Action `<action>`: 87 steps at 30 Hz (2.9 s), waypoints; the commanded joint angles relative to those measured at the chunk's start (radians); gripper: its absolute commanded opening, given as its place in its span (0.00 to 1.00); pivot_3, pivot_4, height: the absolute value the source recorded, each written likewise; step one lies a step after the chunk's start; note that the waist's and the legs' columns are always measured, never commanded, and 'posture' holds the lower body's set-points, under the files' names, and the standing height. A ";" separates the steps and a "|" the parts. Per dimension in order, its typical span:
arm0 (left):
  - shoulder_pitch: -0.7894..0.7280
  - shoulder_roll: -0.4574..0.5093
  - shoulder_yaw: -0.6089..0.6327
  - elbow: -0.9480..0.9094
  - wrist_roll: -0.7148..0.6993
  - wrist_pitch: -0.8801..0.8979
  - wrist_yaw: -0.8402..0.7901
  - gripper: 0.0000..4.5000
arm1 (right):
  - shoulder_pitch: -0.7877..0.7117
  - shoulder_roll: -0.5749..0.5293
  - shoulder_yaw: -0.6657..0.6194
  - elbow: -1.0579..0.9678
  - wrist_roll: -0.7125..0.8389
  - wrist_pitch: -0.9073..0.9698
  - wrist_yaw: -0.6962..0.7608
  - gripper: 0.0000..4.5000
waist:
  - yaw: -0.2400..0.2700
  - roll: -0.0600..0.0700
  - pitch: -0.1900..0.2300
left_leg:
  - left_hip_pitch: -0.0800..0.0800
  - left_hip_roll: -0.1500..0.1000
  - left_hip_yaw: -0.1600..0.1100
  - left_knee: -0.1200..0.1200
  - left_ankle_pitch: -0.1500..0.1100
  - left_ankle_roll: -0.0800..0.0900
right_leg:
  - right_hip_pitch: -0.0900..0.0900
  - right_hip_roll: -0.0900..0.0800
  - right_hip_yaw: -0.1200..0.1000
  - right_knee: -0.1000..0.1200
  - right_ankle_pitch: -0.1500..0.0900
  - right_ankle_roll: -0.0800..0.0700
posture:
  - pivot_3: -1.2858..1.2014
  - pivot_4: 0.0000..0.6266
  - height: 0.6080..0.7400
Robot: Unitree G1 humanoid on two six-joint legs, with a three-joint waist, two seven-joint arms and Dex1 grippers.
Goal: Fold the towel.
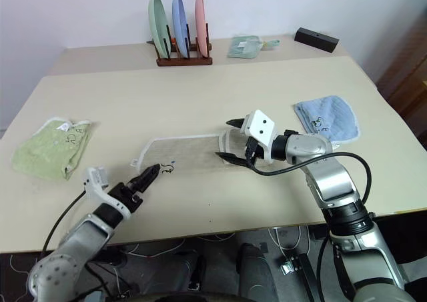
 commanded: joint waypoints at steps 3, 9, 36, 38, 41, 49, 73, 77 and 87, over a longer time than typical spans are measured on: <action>-0.084 -0.003 0.024 0.116 -0.099 0.017 0.166 0.95 | 0.006 0.005 0.010 -0.022 -0.026 -0.061 0.004 1.00 | 0.001 0.000 0.000 | 0.001 0.000 0.000 0.000 0.001 -0.001 | 0.001 0.001 0.000 0.000 0.000 0.000 | 0.52 0.24 1.00; -0.110 0.017 0.021 0.140 -0.129 -0.003 0.197 0.36 | 0.024 0.003 0.016 -0.057 -0.035 -0.056 -0.006 1.00 | 0.001 0.000 0.000 | 0.001 -0.001 0.000 0.000 0.001 -0.002 | 0.001 0.001 0.000 0.000 0.000 0.000 | 0.52 0.24 1.00; -0.688 0.487 -0.483 0.094 0.292 -0.011 -0.439 0.00 | 0.048 -0.053 -0.093 0.063 -0.067 -0.060 -0.075 1.00 | 0.000 -0.006 0.003 | -0.001 -0.003 -0.001 0.000 0.000 0.000 | 0.004 0.001 -0.001 -0.008 0.002 0.002 | 0.52 0.24 1.00; -0.718 0.467 -0.569 0.132 0.369 -0.022 -0.493 0.00 | 0.055 -0.054 -0.103 0.066 -0.069 -0.063 -0.084 1.00 | -0.010 -0.005 0.003 | -0.001 -0.003 0.000 -0.001 0.000 0.000 | 0.004 0.001 0.000 -0.010 0.003 0.003 | 0.52 0.24 1.00; -0.746 0.453 -0.686 0.184 0.480 -0.053 -0.589 0.00 | 0.074 -0.059 -0.117 0.062 -0.070 -0.062 -0.099 1.00 | -0.027 -0.005 0.003 | 0.000 -0.002 0.001 -0.005 0.000 0.000 | 0.000 0.002 0.005 -0.010 0.003 0.003 | 0.52 0.24 1.00; -0.748 0.422 -0.749 0.248 0.635 -0.064 -0.690 0.00 | 0.110 -0.062 -0.133 0.036 -0.074 -0.053 -0.117 1.00 | -0.022 -0.005 0.003 | -0.002 -0.002 0.000 -0.004 0.001 -0.001 | -0.002 0.002 0.006 -0.010 0.003 0.003 | 0.52 0.24 1.00; -0.566 0.461 -0.286 0.140 0.509 -0.067 -0.722 0.89 | 0.025 -0.050 -0.115 0.127 -0.108 -0.116 -0.118 1.00 | -0.016 -0.005 0.003 | -0.002 -0.002 0.000 -0.003 0.001 -0.001 | -0.001 0.002 0.006 -0.009 0.003 0.003 | 0.52 0.24 1.00; -0.546 0.471 -0.295 0.249 0.684 -0.230 -0.659 0.61 | -0.034 0.009 -0.147 0.057 0.028 0.031 -0.114 0.71 | -0.012 -0.005 0.003 | -0.001 -0.001 0.001 -0.003 0.001 -0.001 | -0.002 0.003 0.006 -0.009 0.004 0.002 | 0.52 0.24 1.00; -0.536 0.332 -0.443 0.395 0.794 -0.300 -0.676 0.07 | -0.006 0.172 0.038 0.022 0.034 0.250 -0.193 0.02 | -0.002 -0.005 0.003 | -0.003 -0.002 0.000 -0.001 0.000 0.000 | -0.001 0.002 0.005 -0.010 0.005 0.003 | 0.52 0.24 1.00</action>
